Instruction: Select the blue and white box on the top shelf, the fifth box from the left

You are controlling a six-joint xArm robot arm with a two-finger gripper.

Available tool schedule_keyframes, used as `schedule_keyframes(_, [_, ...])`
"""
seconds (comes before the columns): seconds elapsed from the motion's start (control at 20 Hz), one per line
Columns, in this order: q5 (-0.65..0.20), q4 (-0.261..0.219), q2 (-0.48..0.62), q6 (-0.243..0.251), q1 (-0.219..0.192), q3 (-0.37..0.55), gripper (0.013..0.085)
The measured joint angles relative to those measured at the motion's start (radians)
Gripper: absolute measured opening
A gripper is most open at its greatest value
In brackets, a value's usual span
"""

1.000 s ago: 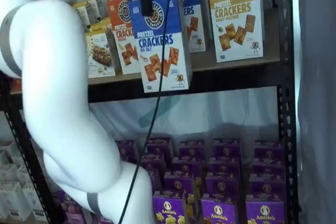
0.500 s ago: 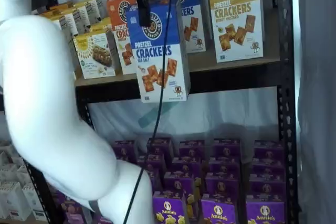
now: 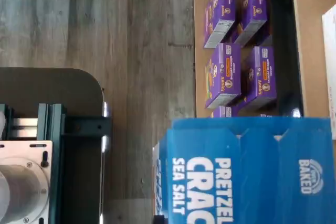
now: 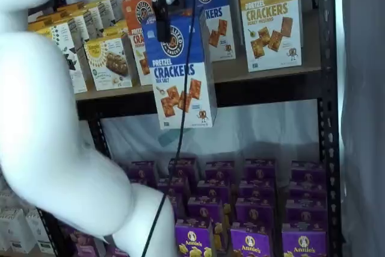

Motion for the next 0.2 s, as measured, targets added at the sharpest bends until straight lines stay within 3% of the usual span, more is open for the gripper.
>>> schedule_keyframes(0.2, [-0.014, 0.002, -0.018, -0.003, -0.002, 0.028, 0.065])
